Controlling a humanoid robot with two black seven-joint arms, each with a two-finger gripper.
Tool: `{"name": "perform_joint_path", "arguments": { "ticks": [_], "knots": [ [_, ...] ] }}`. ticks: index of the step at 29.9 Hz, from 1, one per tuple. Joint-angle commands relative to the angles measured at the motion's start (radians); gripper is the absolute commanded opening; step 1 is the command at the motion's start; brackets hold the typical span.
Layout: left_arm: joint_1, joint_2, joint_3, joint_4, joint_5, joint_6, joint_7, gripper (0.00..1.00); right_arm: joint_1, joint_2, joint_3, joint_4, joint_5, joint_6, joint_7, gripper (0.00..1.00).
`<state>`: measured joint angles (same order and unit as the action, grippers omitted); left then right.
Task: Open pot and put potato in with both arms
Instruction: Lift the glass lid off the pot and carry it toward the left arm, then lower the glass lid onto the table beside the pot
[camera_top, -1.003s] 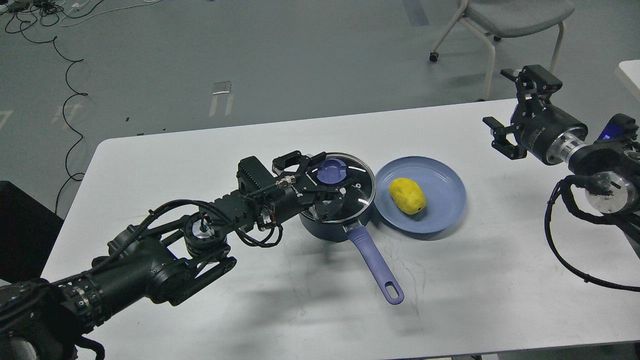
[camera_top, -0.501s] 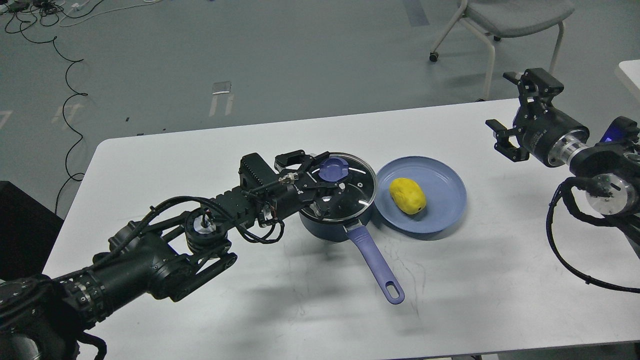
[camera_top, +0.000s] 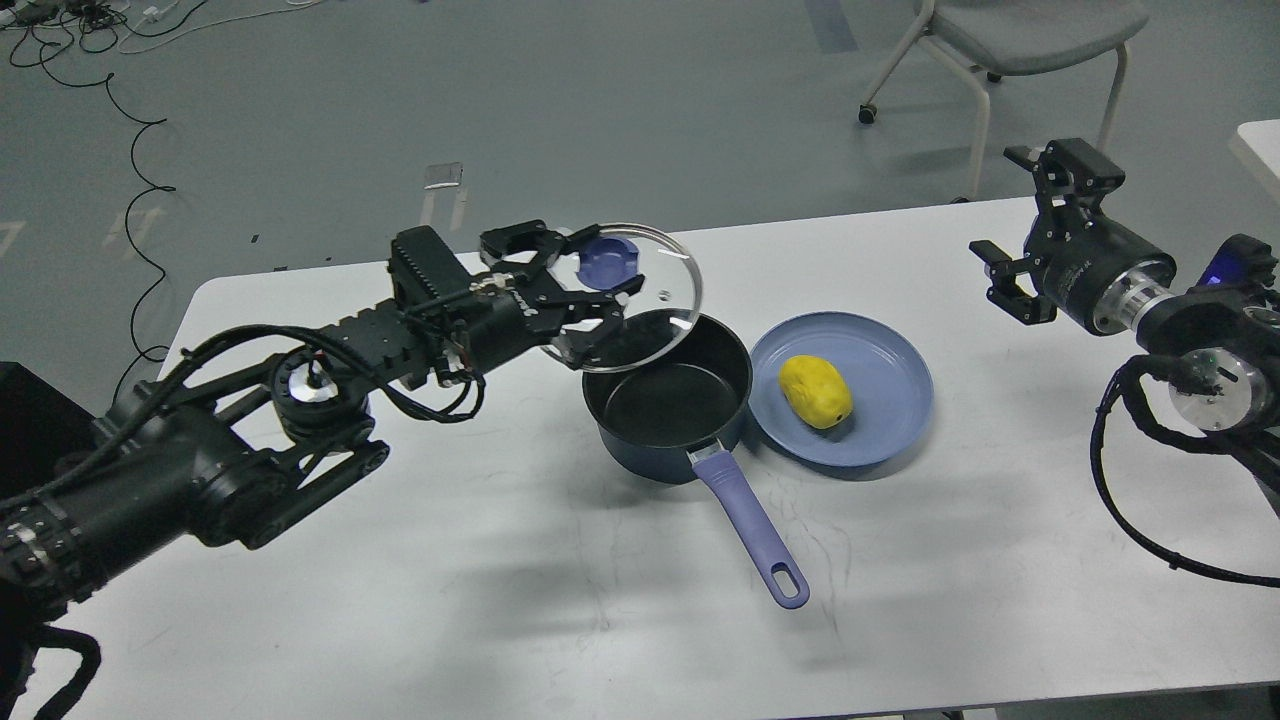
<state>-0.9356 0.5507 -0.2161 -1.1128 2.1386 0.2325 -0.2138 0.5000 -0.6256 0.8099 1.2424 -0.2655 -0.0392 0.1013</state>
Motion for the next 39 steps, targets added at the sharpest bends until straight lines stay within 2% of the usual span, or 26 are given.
{"name": "perform_joint_path", "arguments": {
  "ticks": [1, 9, 19, 35, 37, 39],
  "knots": [
    [0.033, 0.122, 0.004, -0.002, -0.003, 0.057, -0.003, 0.54, 0.0, -0.002, -0.005, -0.012, 0.0, 0.001, 0.001, 1.0],
    [0.219, 0.221, -0.015, 0.01, 0.0, 0.171, -0.019, 0.53, 0.0, -0.002, -0.037, -0.027, 0.0, -0.001, 0.003, 1.0],
    [0.351, 0.164, -0.063, 0.083, -0.005, 0.202, -0.021, 0.53, 0.0, -0.003, -0.046, -0.027, 0.0, -0.001, 0.006, 1.0],
    [0.403, 0.129, -0.046, 0.174, -0.072, 0.234, -0.049, 0.54, 0.0, -0.003, -0.048, -0.027, 0.0, 0.001, 0.006, 1.0],
    [0.405, 0.127, -0.046, 0.177, -0.097, 0.235, -0.05, 0.63, 0.0, -0.003, -0.048, -0.027, 0.0, -0.001, 0.006, 1.0],
    [0.411, 0.121, -0.045, 0.179, -0.167, 0.235, -0.058, 0.66, 0.0, -0.003, -0.048, -0.027, 0.0, -0.001, 0.006, 1.0]
  ]
}}
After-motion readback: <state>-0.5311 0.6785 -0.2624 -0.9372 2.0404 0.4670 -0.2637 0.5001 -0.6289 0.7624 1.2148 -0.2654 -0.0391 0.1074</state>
